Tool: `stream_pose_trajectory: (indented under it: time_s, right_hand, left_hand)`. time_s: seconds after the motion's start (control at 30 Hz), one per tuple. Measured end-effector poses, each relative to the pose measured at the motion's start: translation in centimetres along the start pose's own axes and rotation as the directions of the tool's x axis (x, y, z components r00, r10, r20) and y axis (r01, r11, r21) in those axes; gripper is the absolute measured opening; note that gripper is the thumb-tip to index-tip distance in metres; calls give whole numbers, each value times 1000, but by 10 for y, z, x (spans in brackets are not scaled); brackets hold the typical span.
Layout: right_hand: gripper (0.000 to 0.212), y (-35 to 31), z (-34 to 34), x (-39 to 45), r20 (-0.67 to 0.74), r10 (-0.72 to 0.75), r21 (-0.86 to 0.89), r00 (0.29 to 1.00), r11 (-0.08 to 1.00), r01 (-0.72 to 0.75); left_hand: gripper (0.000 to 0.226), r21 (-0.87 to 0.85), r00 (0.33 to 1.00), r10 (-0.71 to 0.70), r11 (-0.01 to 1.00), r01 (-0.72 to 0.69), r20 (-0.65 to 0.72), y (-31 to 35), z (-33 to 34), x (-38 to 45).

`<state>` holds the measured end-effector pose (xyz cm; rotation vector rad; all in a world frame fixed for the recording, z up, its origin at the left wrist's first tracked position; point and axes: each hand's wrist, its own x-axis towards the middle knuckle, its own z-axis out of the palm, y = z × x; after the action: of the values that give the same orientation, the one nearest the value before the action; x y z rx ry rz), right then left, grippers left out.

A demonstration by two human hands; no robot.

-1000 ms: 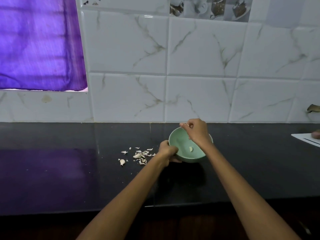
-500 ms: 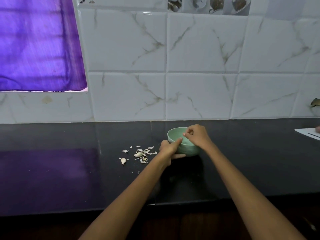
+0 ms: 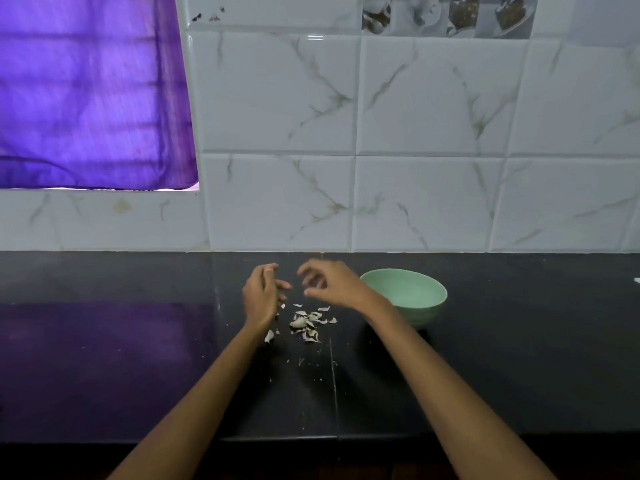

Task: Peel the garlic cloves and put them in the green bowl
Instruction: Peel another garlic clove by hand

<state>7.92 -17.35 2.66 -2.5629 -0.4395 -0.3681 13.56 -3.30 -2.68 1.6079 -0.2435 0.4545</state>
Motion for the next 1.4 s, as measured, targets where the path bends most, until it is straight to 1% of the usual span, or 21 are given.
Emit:
stream_pose_trajectory:
  time_s: [0.03,0.1,0.13,0.17,0.23,0.33,0.37,0.4,0.47,0.5,0.53,0.6,0.7,0.77,0.83,0.93,1.0,1.13,1.27,1.4]
  right_hand:
    - [31,-1,9,5,92,-9,-46,996,999,13]
    - [25,-1,25,14,248,46,-209,968,978,7]
    - [23,0,32,17,279,81,-263,957,965,-4]
    - [21,2,38,20,282,103,-275,954,961,-22]
    - [19,7,44,25,241,99,-230,965,972,-43]
    - [18,18,46,27,134,86,-81,987,994,-76]
    - [18,22,46,26,81,102,4,992,995,-102]
    - [17,24,47,23,29,135,136,990,981,-138]
    - [13,28,45,20,-49,207,436,977,885,-166]
    - [16,29,43,18,-82,230,540,970,828,-151]
    - [18,30,40,17,-102,241,604,965,786,-132]
    - [19,28,38,16,-110,247,675,963,729,-110]
    - [29,24,40,14,-85,258,709,962,695,-123]
    - [32,24,40,14,-78,262,711,962,691,-131]
    - [32,26,39,13,-95,282,675,955,723,-146]
    - [23,27,39,11,-148,317,547,937,816,-190]
    - [16,25,40,11,-171,313,507,934,841,-189]
    - [12,25,37,10,-222,297,473,929,866,-164]
    - [17,26,36,10,-246,204,330,947,937,-116]
    - [18,28,34,12,-257,121,219,959,974,-64]
  left_hand:
    - [29,19,1000,4,1000,-3,-24,-7,-3,3]
    - [29,23,998,-31,999,33,-57,-16,-2,6]
    - [28,16,997,-47,999,48,-57,-19,0,6]
    - [26,11,998,-52,999,53,-46,-20,3,5]
    - [23,4,1000,-29,1000,29,-4,-21,7,4]
    - [17,-30,1000,3,1000,-3,17,-20,6,5]
    - [15,-38,1000,8,999,-7,26,-21,5,6]
    - [14,-46,999,12,999,-9,51,-21,4,6]
    - [12,-64,990,21,998,-13,140,-22,6,4]
    - [12,-71,981,28,997,-15,193,-22,7,3]
    - [11,-78,971,35,997,-17,236,-22,8,3]
    - [9,-96,964,36,995,-10,265,-21,6,1]
    - [7,-121,973,6,992,22,232,-17,3,1]
    - [9,-127,974,-16,991,46,227,-15,2,-1]
    - [9,-120,973,-46,990,75,227,-15,2,0]
    - [10,-118,972,-102,985,129,213,-18,2,1]
    - [11,-144,968,-134,976,166,212,-19,2,2]
    - [12,-203,951,-197,948,247,238,-17,3,2]
    - [13,-225,931,-251,923,313,265,-16,2,0]
    - [16,-232,919,-280,909,347,277,-14,1,-1]
